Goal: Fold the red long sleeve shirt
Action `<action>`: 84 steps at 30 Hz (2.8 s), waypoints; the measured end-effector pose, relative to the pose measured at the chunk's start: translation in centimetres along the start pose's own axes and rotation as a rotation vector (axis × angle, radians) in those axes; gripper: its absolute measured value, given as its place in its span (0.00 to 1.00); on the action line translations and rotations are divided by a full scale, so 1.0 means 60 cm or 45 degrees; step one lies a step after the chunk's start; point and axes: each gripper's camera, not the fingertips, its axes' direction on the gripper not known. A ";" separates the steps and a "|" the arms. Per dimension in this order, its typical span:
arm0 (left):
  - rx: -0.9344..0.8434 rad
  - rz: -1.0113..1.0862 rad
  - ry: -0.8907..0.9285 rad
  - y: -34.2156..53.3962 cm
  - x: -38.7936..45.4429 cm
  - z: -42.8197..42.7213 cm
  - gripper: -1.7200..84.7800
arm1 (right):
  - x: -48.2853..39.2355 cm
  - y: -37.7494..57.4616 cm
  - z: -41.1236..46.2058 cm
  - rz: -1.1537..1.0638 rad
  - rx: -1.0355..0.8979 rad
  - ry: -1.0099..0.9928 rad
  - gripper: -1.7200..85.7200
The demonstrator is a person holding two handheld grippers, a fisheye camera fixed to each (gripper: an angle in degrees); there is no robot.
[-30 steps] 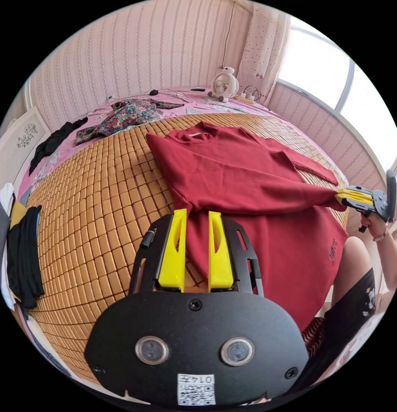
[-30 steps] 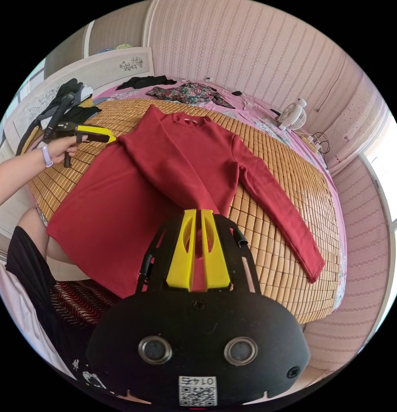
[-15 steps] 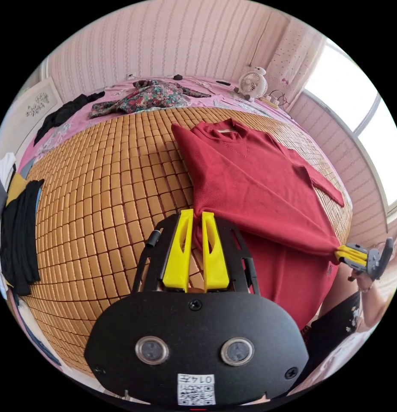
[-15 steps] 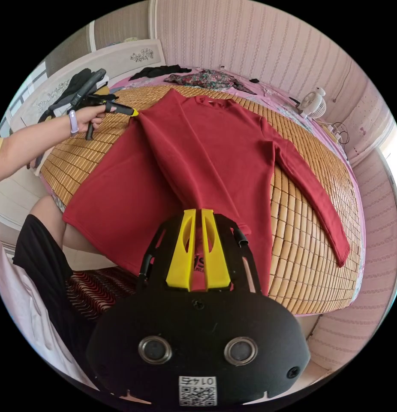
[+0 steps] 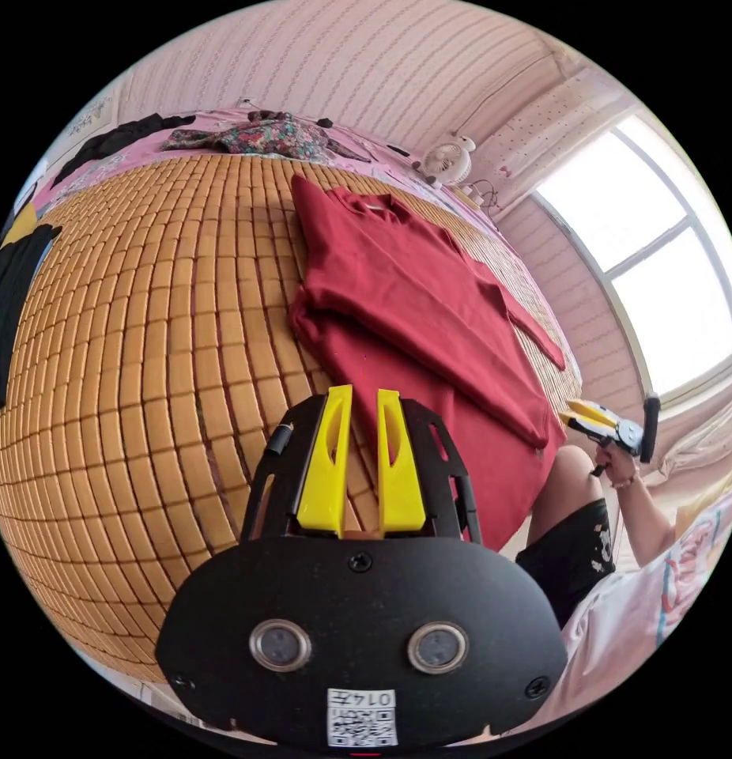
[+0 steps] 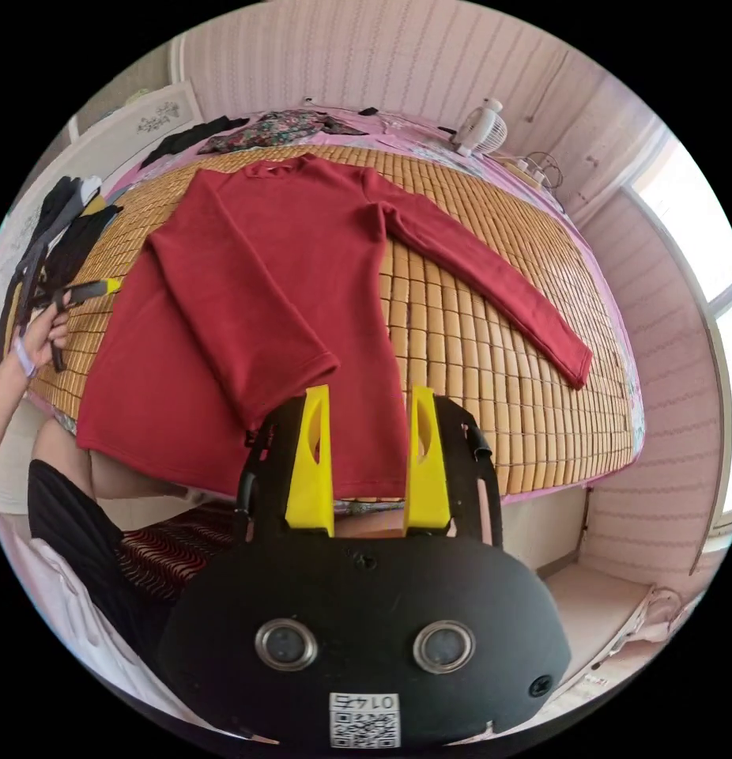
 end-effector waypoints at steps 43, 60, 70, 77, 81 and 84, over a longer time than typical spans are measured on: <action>0.055 0.263 -0.179 0.118 0.245 0.028 0.02 | 0.561 -0.046 0.138 0.984 0.208 0.259 0.16; -0.242 0.392 -0.147 0.059 0.266 0.131 0.01 | 0.599 0.020 0.105 0.798 0.592 -0.260 0.06; -0.065 0.072 0.094 0.071 0.200 0.065 0.02 | 0.300 -0.038 -0.160 -0.201 1.165 -1.008 0.07; 0.009 -0.160 -0.227 0.176 0.112 -0.083 0.03 | -0.006 0.052 -0.070 -0.822 0.602 -1.416 0.10; 0.057 -0.217 -0.308 0.200 0.085 -0.132 0.06 | -0.068 0.102 -0.007 -0.756 0.452 -1.134 0.11; 0.134 -0.224 -0.274 0.188 0.079 -0.137 0.08 | -0.067 0.105 0.024 -0.637 0.366 -1.103 0.11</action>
